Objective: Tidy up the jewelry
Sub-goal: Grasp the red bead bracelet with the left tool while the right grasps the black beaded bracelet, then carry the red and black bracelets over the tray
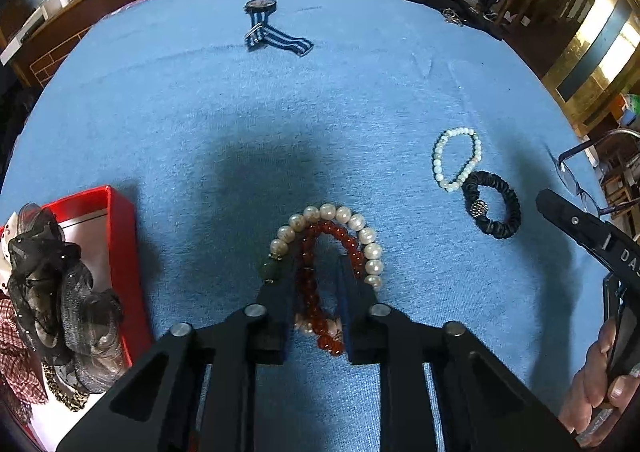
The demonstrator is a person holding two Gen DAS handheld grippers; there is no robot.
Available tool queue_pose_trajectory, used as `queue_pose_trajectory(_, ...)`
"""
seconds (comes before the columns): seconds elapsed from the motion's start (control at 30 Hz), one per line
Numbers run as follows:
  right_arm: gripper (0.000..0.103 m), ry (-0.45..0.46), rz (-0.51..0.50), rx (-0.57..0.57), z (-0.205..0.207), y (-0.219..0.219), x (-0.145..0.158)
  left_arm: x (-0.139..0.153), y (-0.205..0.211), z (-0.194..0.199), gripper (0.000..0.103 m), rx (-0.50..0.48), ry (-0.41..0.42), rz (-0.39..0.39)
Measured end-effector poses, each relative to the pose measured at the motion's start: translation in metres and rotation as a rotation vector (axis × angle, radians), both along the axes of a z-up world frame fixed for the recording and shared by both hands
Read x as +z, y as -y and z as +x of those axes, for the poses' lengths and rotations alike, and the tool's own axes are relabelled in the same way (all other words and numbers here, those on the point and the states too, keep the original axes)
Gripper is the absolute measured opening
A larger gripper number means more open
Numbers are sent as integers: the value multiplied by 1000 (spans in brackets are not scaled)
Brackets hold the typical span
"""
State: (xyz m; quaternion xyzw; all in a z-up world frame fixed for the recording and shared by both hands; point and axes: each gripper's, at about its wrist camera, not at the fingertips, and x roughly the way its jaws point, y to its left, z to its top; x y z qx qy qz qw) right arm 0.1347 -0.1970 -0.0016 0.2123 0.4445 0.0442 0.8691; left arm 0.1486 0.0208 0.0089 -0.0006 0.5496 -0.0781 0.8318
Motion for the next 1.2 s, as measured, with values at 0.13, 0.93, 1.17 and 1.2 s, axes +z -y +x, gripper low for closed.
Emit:
queue_pose_trajectory(0.13,26,-9,-21,6,2,-3,-4,1,1,-8,7,1,21,-17)
queue_pose_trajectory(0.93,7,185,-101,57,-17,-21,26,75,-3,-65,7,-52,207,-117)
queue_pose_trajectory(1.17,8,265,-62,89,-30,-30,44,83,-10,-79,7,-41,226,-111)
queue_pose_trajectory(1.2,8,274,-58,93,-32,-32,47,85,-11,-81,7,-38,227,-111)
